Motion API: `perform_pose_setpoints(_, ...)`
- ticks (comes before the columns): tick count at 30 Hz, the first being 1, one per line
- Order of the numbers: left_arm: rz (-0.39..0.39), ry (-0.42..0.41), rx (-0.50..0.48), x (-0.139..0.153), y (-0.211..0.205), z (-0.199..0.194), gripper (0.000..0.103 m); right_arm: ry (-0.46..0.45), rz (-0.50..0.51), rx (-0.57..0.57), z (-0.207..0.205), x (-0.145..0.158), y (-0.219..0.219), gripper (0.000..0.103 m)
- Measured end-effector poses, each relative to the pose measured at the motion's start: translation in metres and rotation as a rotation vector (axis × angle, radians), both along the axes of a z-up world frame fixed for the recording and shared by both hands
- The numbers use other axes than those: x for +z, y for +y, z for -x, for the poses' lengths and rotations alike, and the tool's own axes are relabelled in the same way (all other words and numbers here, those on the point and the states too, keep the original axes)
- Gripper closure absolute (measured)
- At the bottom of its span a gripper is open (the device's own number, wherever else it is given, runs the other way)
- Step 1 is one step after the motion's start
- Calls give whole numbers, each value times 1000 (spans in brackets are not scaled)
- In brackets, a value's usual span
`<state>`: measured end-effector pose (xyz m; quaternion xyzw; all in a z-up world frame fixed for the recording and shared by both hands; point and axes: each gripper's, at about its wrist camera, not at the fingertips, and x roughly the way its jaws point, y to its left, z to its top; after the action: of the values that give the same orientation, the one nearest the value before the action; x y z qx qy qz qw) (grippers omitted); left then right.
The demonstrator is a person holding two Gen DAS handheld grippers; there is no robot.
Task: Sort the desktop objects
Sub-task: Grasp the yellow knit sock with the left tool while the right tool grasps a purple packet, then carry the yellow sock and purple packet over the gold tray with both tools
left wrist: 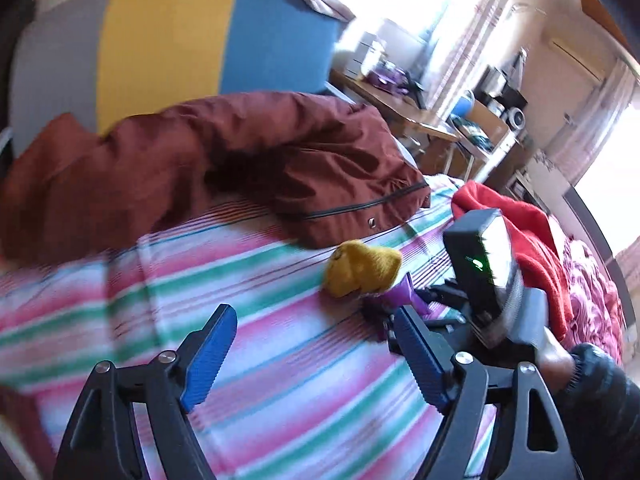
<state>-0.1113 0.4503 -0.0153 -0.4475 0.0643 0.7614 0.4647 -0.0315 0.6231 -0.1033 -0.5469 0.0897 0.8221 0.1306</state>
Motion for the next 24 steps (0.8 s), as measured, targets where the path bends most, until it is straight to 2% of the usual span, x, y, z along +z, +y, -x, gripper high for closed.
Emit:
perform_pose_setpoints(3, 17, 21, -62, -12, 37, 1, 19, -41, -21, 21, -10, 2, 5, 63)
perform_pose_setpoints(5, 23, 44, -105, -20, 62, -1, 12, -63, -27, 24, -20, 3, 10, 64)
perform_pose_setpoints(8, 69, 44, -166, -38, 92, -3, 8, -61, -25, 9, -33, 4, 16, 64)
perform_pose_setpoints(10, 112, 76, -190, -50, 109, -7, 8, -59, -26, -7, -37, 3, 20, 65)
perform_pose_setpoints(12, 143, 112, -194, -59, 120, -10, 13, -52, -26, -13, -38, 5, 24, 65)
perform_pose_setpoints(13, 150, 116, -201, -64, 123, -10, 34, -47, -29, -15, -38, 6, 25, 65)
perform_pose_setpoints(14, 161, 128, -203, -67, 125, -11, 44, -43, -24, -18, -38, 7, 26, 65)
perform_pose_setpoints(15, 163, 149, -207, -68, 124, -13, 45, -40, -22, -19, -39, 8, 26, 65)
perform_pose_setpoints(17, 157, 165, -212, -66, 116, -14, 57, -38, -33, -21, -36, 9, 25, 65)
perform_pose_setpoints(21, 115, 144, -138, -41, 75, -14, 59, 11, -27, -19, -42, 27, 18, 66)
perform_pose_setpoints(24, 90, 172, -72, -4, 26, -22, 59, 47, -34, 26, -39, 48, -7, 66)
